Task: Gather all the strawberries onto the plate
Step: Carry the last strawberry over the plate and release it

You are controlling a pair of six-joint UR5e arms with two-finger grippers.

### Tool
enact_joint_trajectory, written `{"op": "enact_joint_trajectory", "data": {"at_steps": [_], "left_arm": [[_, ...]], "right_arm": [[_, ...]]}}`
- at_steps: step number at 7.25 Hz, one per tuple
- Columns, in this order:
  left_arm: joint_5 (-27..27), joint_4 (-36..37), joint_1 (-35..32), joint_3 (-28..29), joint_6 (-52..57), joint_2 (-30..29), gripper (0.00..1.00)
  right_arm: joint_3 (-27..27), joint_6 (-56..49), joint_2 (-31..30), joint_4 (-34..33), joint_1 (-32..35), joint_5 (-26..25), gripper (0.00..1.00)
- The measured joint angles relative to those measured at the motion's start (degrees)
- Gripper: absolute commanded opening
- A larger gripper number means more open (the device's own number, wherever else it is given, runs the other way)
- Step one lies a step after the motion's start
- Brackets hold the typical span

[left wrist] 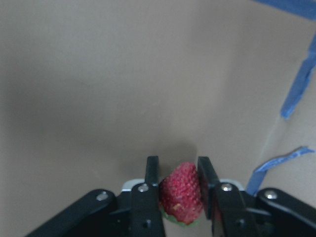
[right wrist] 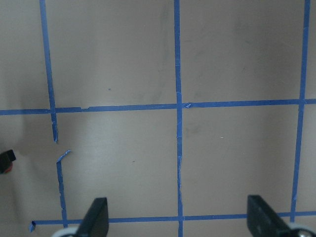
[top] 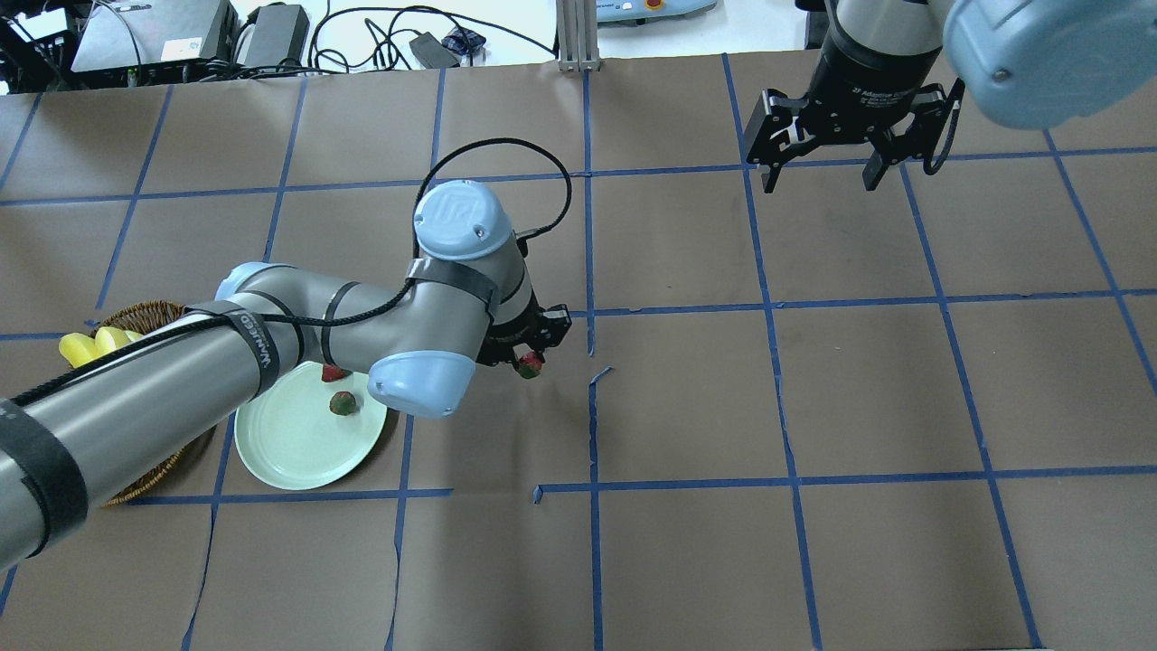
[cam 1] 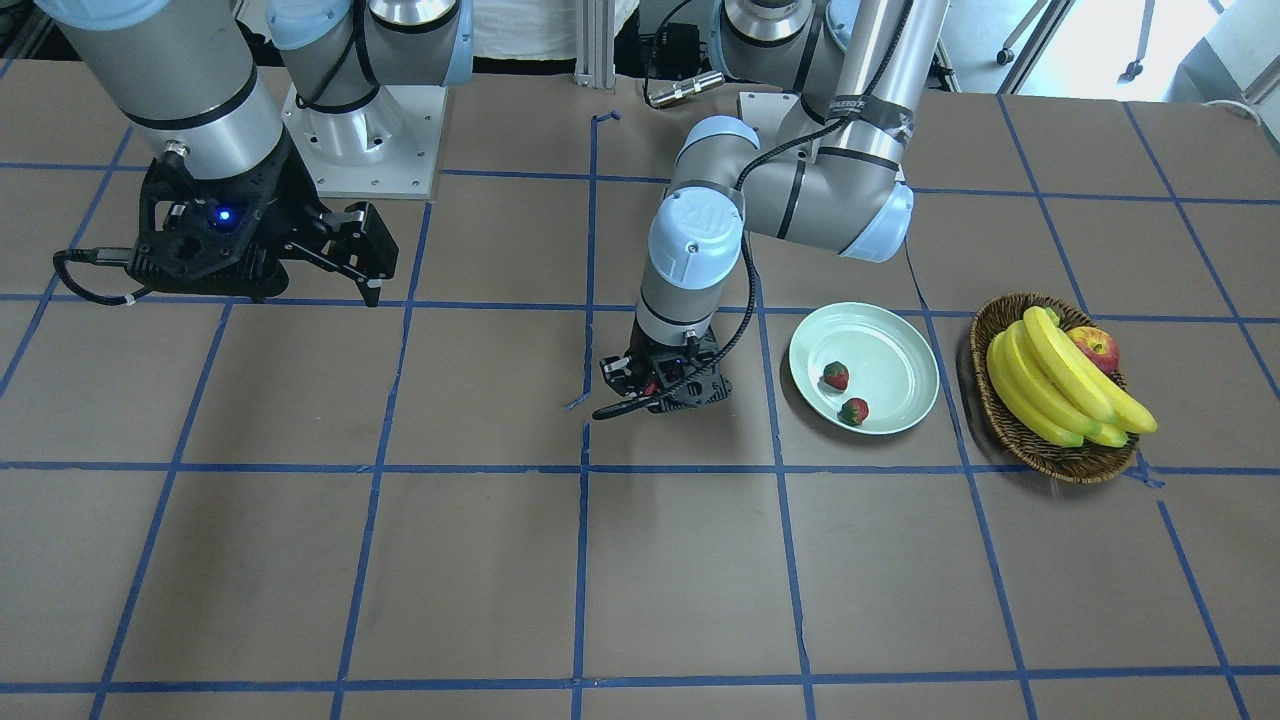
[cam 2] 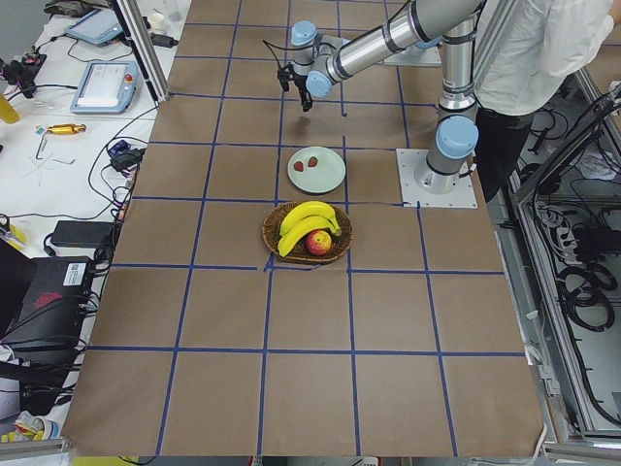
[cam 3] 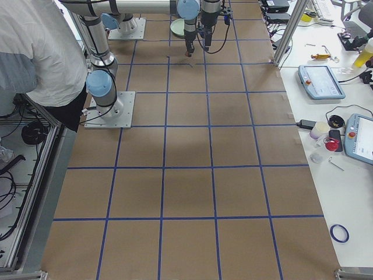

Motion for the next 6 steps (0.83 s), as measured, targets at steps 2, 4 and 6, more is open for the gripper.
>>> {"op": "enact_joint_trajectory", "data": {"at_steps": [2,4,6], "left_arm": [[1.2,-0.8,8.4,-1.7,13.7,2.2,0.24],[3.9,-1.9,17.6,-5.4,29.4,5.2,0.25],[4.5,-3.6,25.4,-7.7,41.8,7.9,0.42]], "right_arm": [[0.0,0.0,0.0,-0.1,0.0,0.0,1.0],[-0.1,0.0,-0.2,-0.1,0.0,0.0,1.0],[0.0,0.0,-0.3,-0.1,0.0,0.0,1.0]]}}
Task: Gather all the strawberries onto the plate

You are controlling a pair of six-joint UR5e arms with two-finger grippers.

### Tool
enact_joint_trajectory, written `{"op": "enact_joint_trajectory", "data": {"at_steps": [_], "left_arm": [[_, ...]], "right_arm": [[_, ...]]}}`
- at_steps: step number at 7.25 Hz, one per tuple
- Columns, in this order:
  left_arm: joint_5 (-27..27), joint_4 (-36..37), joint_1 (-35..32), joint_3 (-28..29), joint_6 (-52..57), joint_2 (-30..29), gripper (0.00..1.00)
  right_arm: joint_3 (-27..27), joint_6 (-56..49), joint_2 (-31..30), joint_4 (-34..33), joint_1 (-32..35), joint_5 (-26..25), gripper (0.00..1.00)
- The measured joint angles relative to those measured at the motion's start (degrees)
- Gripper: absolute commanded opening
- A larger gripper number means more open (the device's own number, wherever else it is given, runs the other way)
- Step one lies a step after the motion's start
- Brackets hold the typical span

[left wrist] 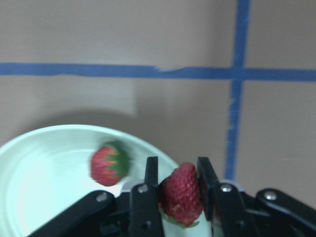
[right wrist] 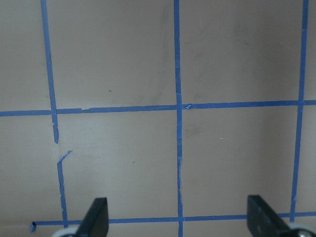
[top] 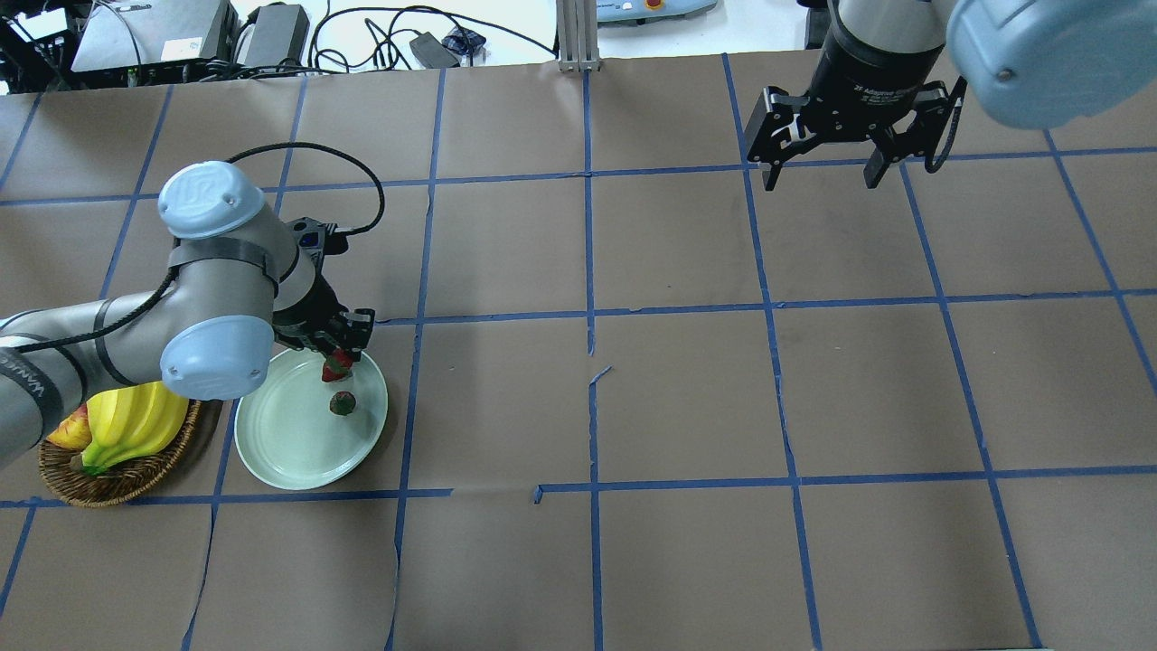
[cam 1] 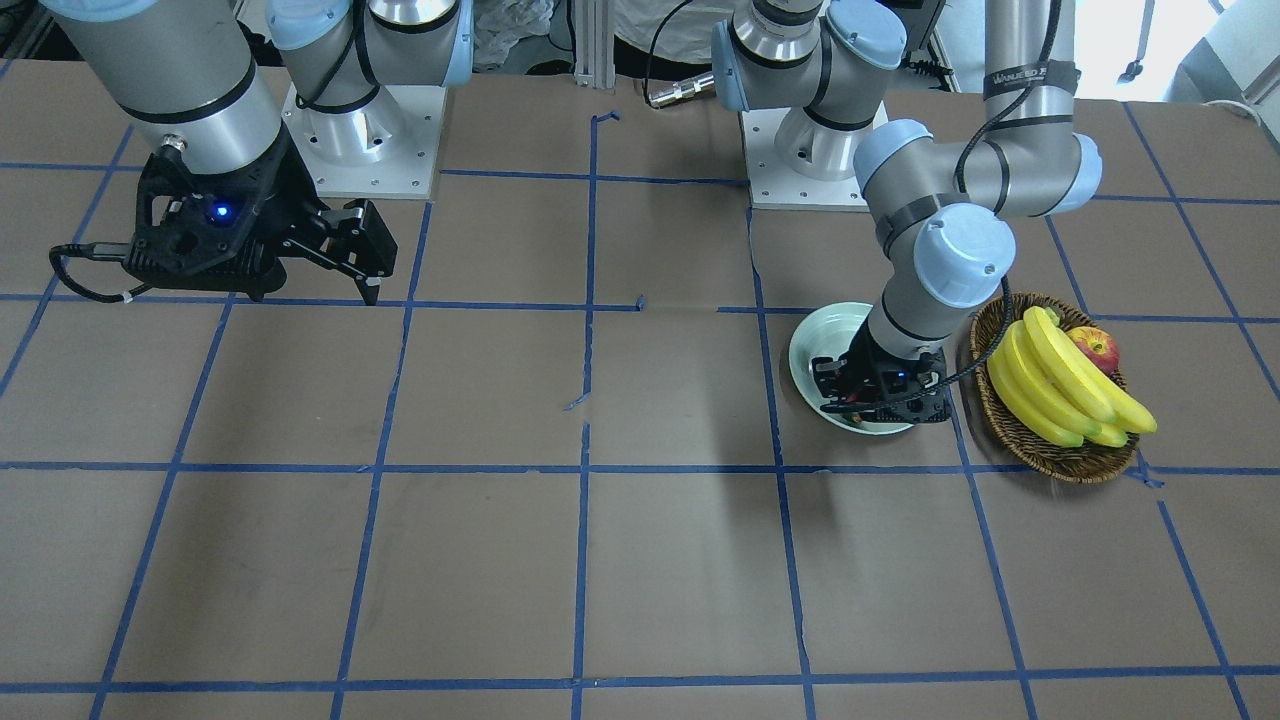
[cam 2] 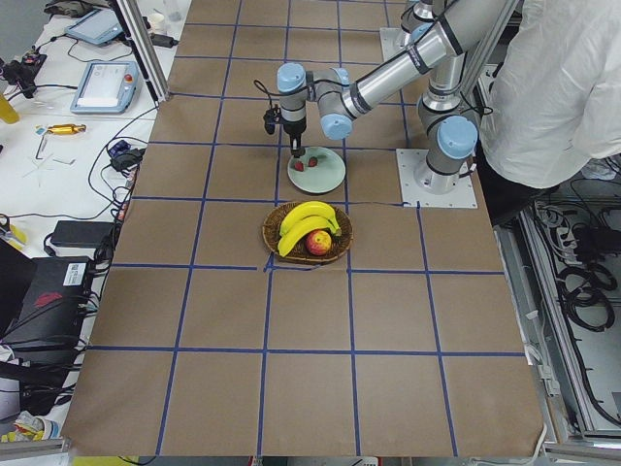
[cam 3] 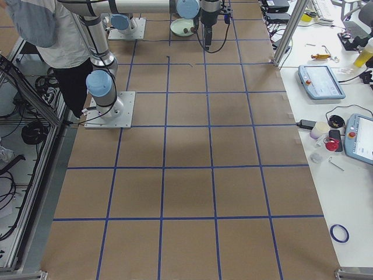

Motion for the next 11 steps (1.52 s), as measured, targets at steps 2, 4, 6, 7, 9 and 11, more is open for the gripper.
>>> {"op": "enact_joint_trajectory", "data": {"at_steps": [2,4,6,7,9,11], "left_arm": [[0.7,-1.8,3.4,-1.0,4.9,1.3,1.0],[0.7,-2.0,3.4,-2.1,5.3,2.9,1.0],[0.5,-3.2,1.2,0.6,3.0,5.7,1.0],[0.4,-7.0,-1.2,4.4,0.0,6.3,1.0],[0.4,-21.8,-6.4,16.6,-6.6,6.0,1.0],[0.3,-32.4,-8.3,26.6,-8.1,5.9,1.0]], "right_arm": [[0.0,0.0,0.0,0.0,0.0,0.0,1.0],[0.0,0.0,0.0,0.0,0.0,0.0,1.0],[0.0,0.0,0.0,0.0,0.0,0.0,1.0],[0.0,0.0,0.0,0.0,0.0,0.0,1.0],[0.0,0.0,0.0,-0.1,0.0,0.0,1.0],[0.0,0.0,0.0,0.1,0.0,0.0,1.0]]}}
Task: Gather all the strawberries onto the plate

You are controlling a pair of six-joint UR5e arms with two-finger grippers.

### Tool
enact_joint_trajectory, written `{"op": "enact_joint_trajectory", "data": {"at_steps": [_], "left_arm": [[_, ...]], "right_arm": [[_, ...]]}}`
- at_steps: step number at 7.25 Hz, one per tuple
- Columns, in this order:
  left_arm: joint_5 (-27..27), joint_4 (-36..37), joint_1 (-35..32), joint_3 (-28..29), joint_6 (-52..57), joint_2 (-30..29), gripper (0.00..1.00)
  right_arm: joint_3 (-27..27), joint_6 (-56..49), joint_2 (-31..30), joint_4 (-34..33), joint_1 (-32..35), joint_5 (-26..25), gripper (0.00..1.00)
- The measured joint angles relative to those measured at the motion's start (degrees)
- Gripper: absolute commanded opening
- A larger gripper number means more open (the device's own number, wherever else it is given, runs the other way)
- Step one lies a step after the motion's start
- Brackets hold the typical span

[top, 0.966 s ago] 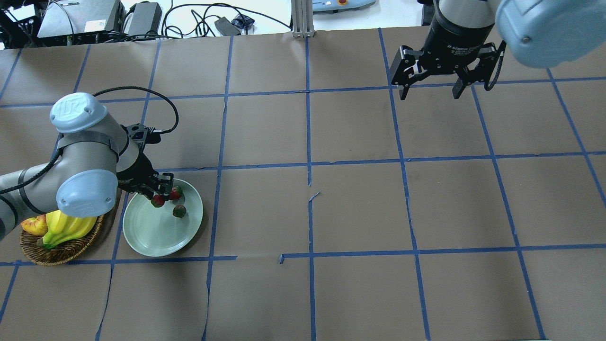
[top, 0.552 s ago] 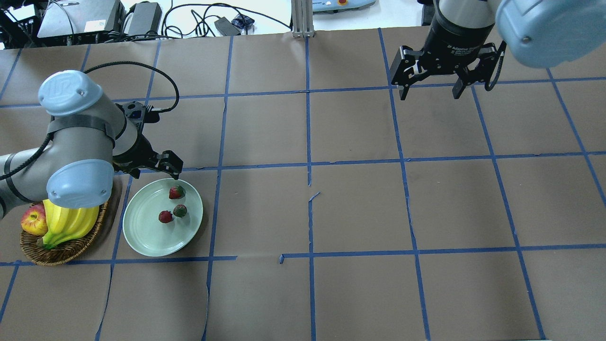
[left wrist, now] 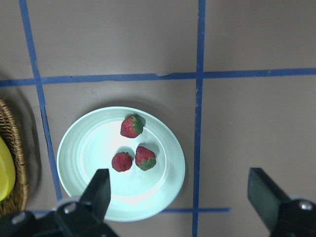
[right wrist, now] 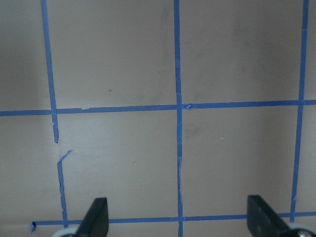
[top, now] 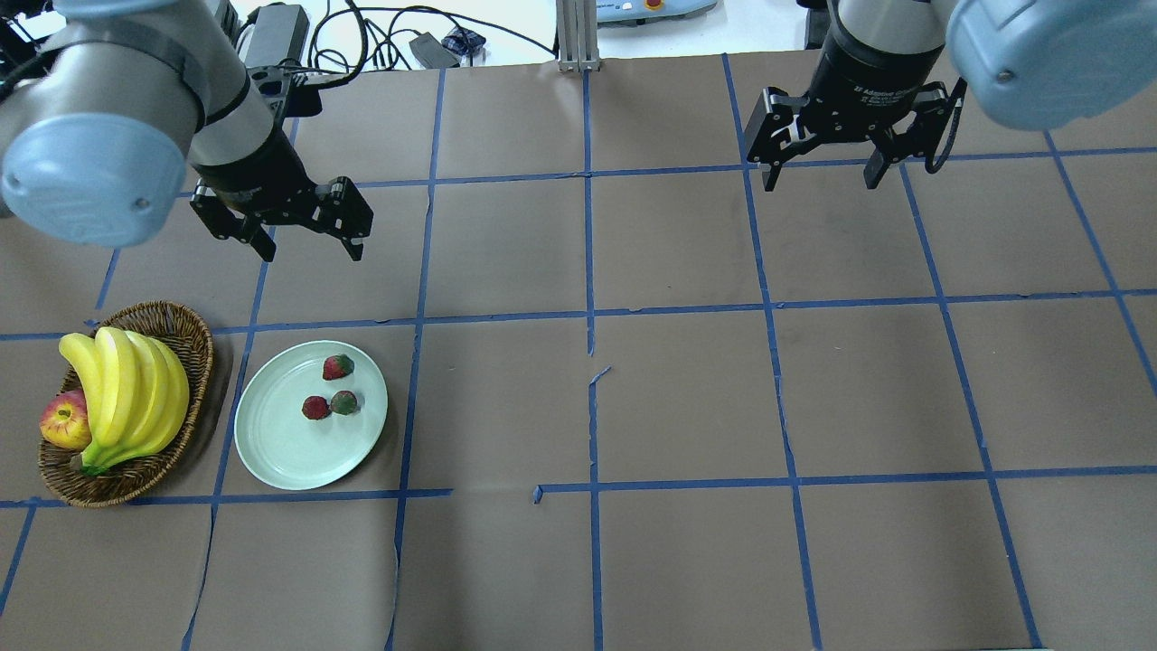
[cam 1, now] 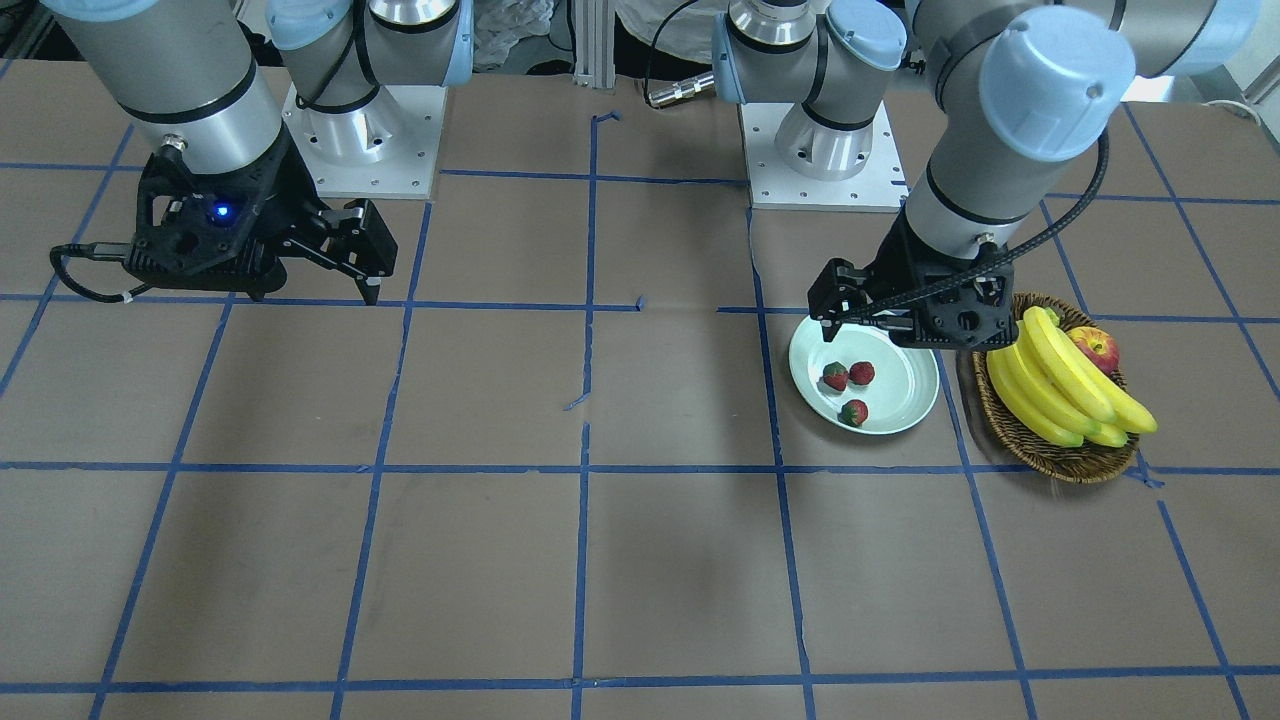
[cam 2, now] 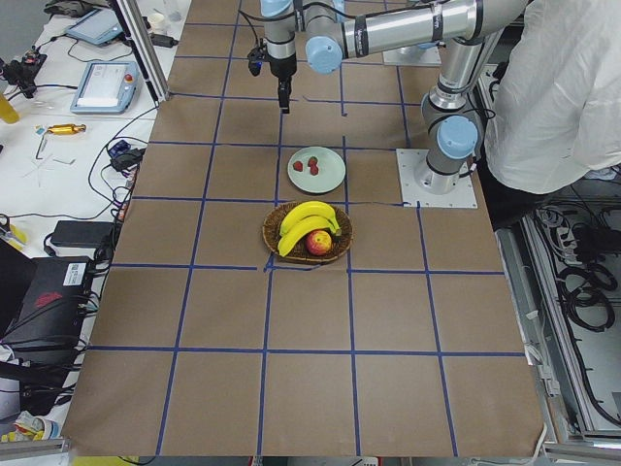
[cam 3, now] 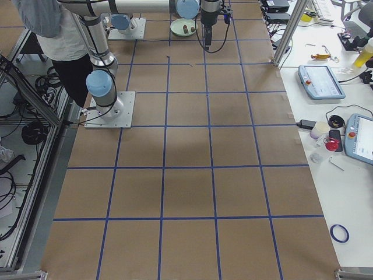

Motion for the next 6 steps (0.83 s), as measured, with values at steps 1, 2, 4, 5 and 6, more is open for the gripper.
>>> {"op": "enact_joint_trajectory", "data": {"at_steps": [1,2,4,5,6], "left_arm": [[0.0,-1.6,-0.2,2.5,0.0,-0.1,1.0],[0.0,-1.9,-0.3,4.1,0.0,0.0,1.0],[-0.2,-1.9,-0.4,7.7,-0.4,-0.2,1.0],[-0.2,-1.7,-0.4,8.9,-0.5,-0.2,1.0],[-0.3,-0.9,-0.5,9.3,-0.7,-0.2,1.0]], "right_arm": [[-0.1,0.0,0.0,0.2,0.0,-0.1,1.0],[-0.3,-0.1,-0.1,0.3,0.1,-0.3,1.0],[-0.6,-0.2,-0.6,0.8,0.3,-0.8,1.0],[-0.9,-0.2,-0.9,0.7,0.3,-0.7,1.0],[-1.3,-0.1,-1.1,0.3,0.3,-0.3,1.0]]}}
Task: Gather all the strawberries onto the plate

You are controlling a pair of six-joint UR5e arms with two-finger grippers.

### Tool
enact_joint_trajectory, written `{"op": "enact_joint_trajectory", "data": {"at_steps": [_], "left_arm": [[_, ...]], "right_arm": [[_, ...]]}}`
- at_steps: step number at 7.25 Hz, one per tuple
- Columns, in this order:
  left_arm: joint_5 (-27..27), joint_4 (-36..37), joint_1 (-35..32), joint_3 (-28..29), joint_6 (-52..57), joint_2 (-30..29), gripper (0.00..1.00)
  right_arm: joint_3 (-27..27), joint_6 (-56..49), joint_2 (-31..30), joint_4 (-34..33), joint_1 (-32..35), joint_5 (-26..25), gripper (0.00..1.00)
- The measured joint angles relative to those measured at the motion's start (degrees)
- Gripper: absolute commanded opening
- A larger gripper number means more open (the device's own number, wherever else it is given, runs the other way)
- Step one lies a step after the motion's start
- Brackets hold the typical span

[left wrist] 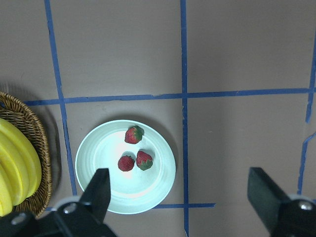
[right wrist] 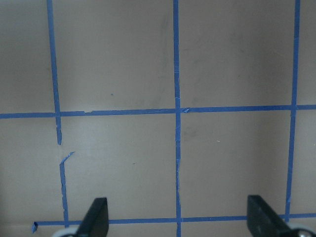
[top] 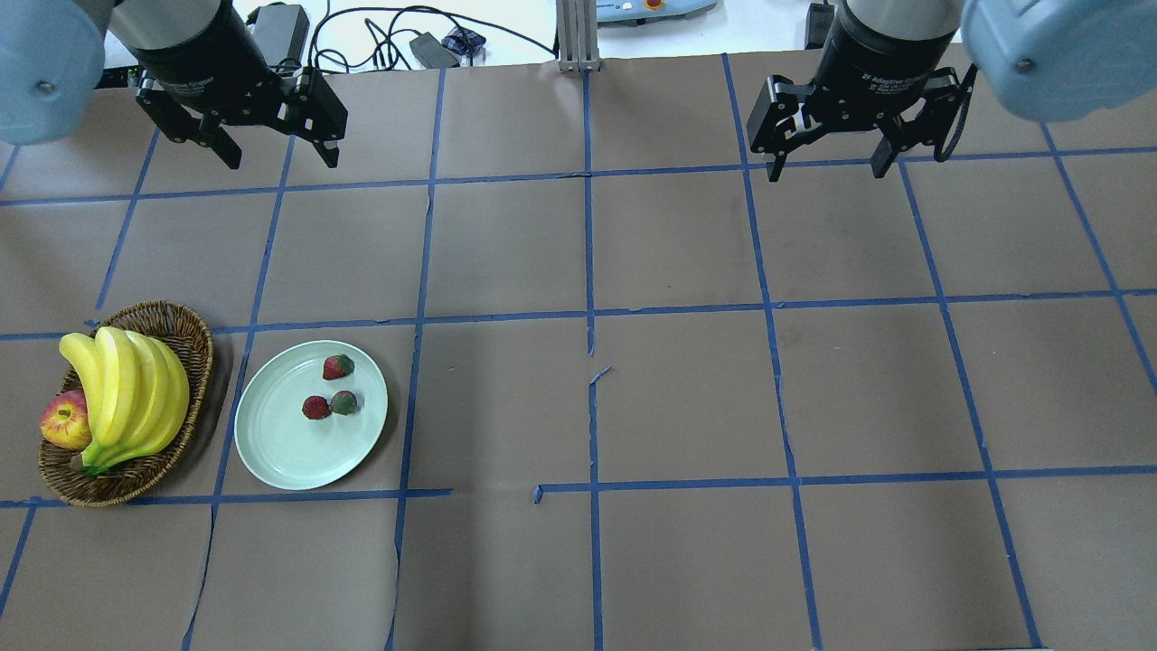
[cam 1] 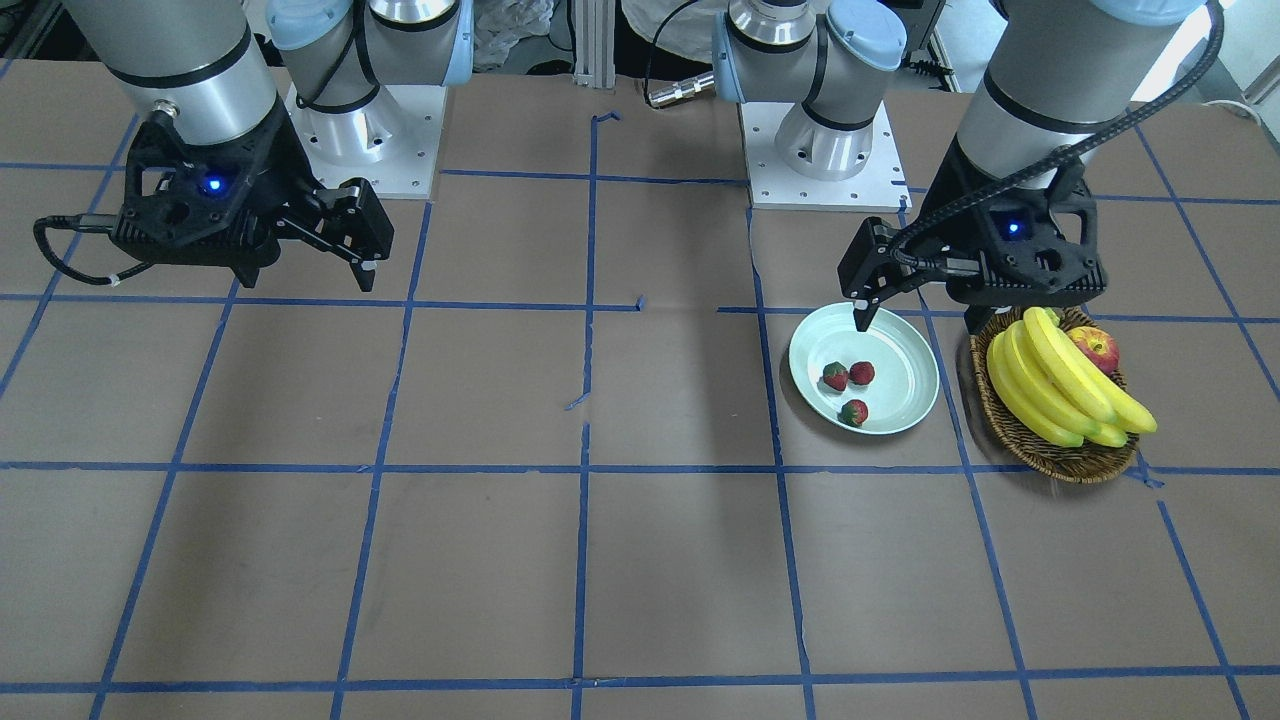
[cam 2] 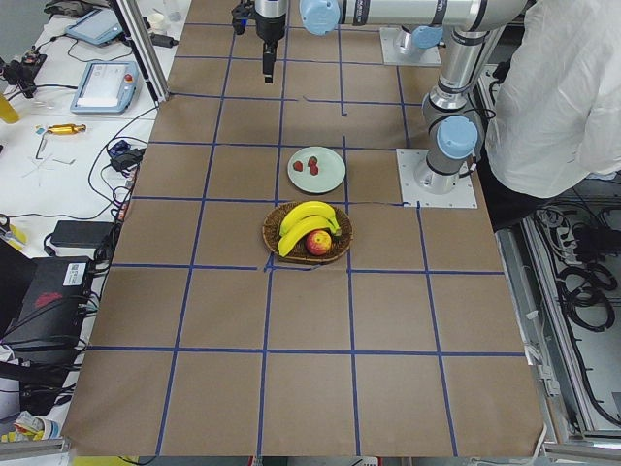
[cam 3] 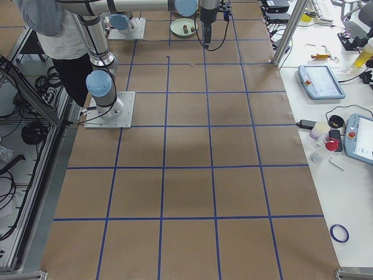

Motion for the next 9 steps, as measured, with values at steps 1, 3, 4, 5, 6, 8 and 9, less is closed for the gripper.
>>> {"op": "enact_joint_trajectory", "data": {"at_steps": [1,3,4,5,6,8,9], "left_arm": [[-0.2,1.0,-0.1,0.0,-0.2,0.1,1.0],[-0.4,1.3,-0.5,-0.4,-0.2,0.2,1.0],[-0.4,1.2,-0.6,-0.8,-0.1,0.3,1.0],[-0.2,1.1,-0.6,-1.0,0.2,0.3,1.0],[0.0,1.0,-0.7,-1.3,0.4,0.3,1.0],[0.1,1.0,-0.7,-1.6,0.8,0.2,1.0],[-0.1,1.0,-0.9,-1.7,1.4,0.2,1.0]], "right_arm": [[-0.4,0.1,-0.1,-0.2,0.0,0.2,1.0],[-0.8,1.0,-0.2,-1.9,0.0,0.3,1.0],[-0.7,2.5,-0.3,-3.3,0.1,0.2,1.0],[-0.4,3.6,-0.3,-4.1,0.1,0.1,1.0],[-0.2,4.1,-0.3,-4.9,0.1,-0.2,1.0],[0.0,4.1,-0.2,-6.0,0.7,-2.1,1.0],[0.0,3.6,0.0,-6.1,1.6,-2.8,1.0]]}}
